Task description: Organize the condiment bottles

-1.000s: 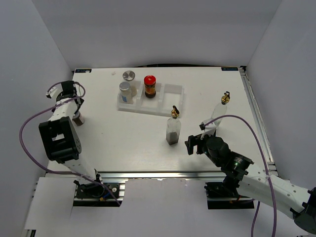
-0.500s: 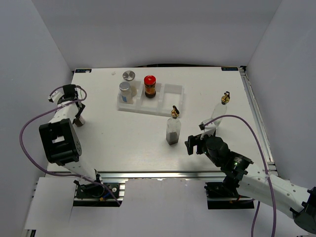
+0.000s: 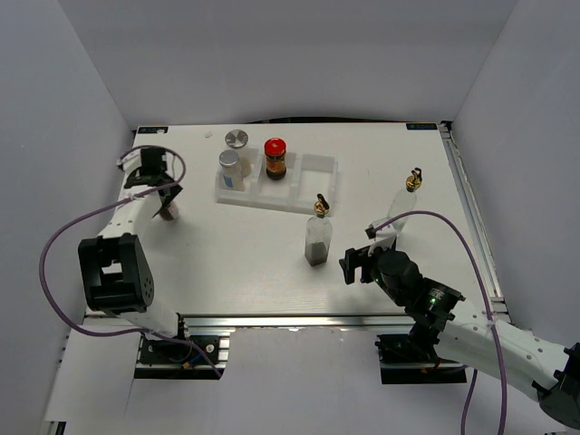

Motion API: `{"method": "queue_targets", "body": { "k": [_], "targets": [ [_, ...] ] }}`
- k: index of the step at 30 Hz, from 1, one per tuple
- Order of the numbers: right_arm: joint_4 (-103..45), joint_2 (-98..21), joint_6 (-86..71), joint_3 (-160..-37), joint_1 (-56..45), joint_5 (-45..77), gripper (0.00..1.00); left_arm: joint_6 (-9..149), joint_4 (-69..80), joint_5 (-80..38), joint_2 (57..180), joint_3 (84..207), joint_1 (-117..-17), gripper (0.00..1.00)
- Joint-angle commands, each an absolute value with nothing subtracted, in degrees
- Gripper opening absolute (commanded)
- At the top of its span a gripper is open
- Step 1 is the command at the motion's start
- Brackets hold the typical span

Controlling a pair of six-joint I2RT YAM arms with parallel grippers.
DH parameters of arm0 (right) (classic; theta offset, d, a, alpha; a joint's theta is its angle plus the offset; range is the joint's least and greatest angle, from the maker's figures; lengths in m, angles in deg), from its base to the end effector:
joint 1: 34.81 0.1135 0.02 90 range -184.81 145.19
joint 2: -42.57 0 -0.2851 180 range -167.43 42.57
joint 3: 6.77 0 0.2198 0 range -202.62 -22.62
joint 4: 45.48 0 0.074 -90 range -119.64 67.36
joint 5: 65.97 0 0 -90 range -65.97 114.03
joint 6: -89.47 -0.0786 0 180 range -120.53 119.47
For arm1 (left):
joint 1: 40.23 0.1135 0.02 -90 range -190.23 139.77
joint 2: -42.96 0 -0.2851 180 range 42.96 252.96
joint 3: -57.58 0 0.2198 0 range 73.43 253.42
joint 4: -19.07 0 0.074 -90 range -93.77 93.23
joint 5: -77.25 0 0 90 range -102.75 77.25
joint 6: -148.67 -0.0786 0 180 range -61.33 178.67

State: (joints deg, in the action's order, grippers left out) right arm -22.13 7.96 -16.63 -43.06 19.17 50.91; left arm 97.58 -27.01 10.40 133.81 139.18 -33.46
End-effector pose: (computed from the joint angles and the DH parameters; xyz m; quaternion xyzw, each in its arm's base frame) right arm 0.1105 0.0915 0.2287 -0.1377 0.8036 0.1561 0.5576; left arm 0.3185 0.0689 0.2429 -0.4181 0.8386 0.1033 0.3335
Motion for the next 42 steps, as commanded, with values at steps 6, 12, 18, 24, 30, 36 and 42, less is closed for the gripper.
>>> {"method": "queue_targets", "body": {
  "k": [6,12,18,24,30,36,42],
  "targets": [
    [-23.2,8.5,-16.8,-44.1,19.0,52.6,0.89,91.5,-20.5,14.0,120.8,150.1,-54.8,0.0],
    [-23.4,8.9,-16.8,-44.0,19.1,52.3,0.89,87.2,-20.8,14.9,125.9,158.8,-67.7,0.0],
    [-23.4,9.0,-16.9,-43.8,19.1,52.2,0.89,84.1,-24.5,15.6,138.9,170.7,-72.8,0.0],
    [-23.2,9.2,-17.1,-43.8,19.0,52.5,0.9,83.5,-27.9,14.8,149.5,179.1,-73.7,0.0],
    [-23.2,9.5,-17.1,-43.7,19.1,52.3,0.89,81.5,-25.1,13.8,152.6,179.1,-73.7,0.0],
    [-23.0,9.5,-17.1,-43.9,19.0,52.2,0.89,81.0,-24.9,12.8,155.6,179.9,-73.7,0.0],
    [-23.1,9.6,-17.0,-43.7,19.1,52.0,0.89,81.6,-25.1,13.1,158.5,180.7,-73.5,0.0]
  ]
}}
